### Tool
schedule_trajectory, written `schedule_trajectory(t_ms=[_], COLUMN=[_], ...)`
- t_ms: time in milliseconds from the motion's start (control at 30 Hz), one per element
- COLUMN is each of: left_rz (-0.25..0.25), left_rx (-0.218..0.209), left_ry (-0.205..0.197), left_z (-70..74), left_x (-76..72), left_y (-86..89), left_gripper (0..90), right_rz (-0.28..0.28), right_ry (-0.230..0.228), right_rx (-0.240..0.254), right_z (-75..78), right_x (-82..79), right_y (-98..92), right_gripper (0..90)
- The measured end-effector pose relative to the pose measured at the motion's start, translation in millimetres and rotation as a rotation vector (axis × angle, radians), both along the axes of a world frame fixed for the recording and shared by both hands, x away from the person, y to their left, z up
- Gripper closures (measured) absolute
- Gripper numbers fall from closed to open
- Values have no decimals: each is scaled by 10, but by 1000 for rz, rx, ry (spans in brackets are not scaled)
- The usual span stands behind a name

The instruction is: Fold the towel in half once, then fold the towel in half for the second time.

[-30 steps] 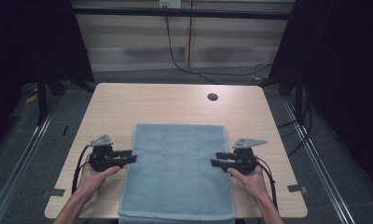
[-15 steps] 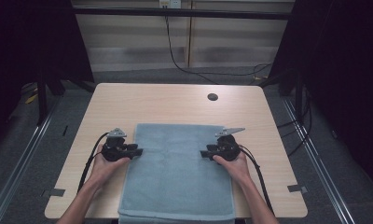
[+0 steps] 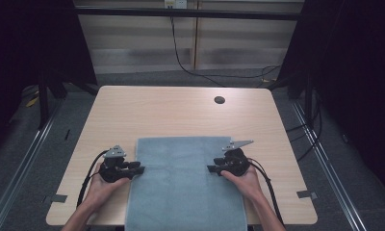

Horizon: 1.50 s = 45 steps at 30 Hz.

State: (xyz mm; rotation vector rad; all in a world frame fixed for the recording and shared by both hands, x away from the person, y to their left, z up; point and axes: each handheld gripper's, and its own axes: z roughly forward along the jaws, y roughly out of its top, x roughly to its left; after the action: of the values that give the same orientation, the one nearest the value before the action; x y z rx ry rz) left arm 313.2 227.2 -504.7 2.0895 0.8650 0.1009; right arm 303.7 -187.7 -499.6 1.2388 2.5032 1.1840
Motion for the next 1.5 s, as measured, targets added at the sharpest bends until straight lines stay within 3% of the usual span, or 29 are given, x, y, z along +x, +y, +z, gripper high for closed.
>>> schedule_trajectory(t_ms=[167,233,300,433,600,667,733,767,833,933,1033,1133,1233,1267,1300,1333,1367,1433,1467,1500], left_rz=[-11,-28,-35,-23,27,61,76,78,95,118,134,148,140,132,153,151,132,117,120,117], left_rx=[-22,1,-14,-53,-88,-55,-96,-92,-93,-47,-38,-77,-86,-79,-40,-45,-84,-34,-59,-52], left_ry=[32,30,33,63,41,34,33,27,13,-5,16,14,35,23,10,39,61,37,51,54], left_z=[4,27,23,52,129,153,174,183,198,204,142,136,134,133,124,99,79,79,66,53], left_x=[-157,-237,-315,-283,-122,-31,64,96,186,317,445,532,624,645,667,711,734,738,744,753], left_y=[59,62,83,186,293,311,331,331,320,284,260,245,209,190,161,153,135,88,81,75], left_gripper=[658,661,653,613,568,562,547,540,537,526,506,484,446,438,438,427,398,407,407,408], right_rz=[26,29,47,60,3,-30,-65,-78,-104,-124,-145,-160,-160,-159,-161,-160,-161,-153,-158,-156], right_ry=[16,24,27,46,-12,-40,-58,-71,-69,-64,-65,-59,-53,-45,-35,-31,-31,-20,-19,-19], right_rx=[4,11,3,17,81,91,93,96,95,46,58,68,58,53,52,45,35,44,40,43], right_z=[13,16,27,58,192,248,292,301,289,221,198,191,159,134,104,74,45,-1,-13,-28], right_x=[-170,-243,-316,-396,-280,-198,-111,-51,25,138,234,321,391,416,434,450,465,488,488,490], right_y=[-14,-16,-9,-30,-202,-290,-392,-459,-538,-591,-625,-646,-650,-652,-652,-648,-647,-646,-638,-635], right_gripper=[550,552,554,564,556,555,551,551,547,542,533,521,497,485,485,482,475,471,473,485])
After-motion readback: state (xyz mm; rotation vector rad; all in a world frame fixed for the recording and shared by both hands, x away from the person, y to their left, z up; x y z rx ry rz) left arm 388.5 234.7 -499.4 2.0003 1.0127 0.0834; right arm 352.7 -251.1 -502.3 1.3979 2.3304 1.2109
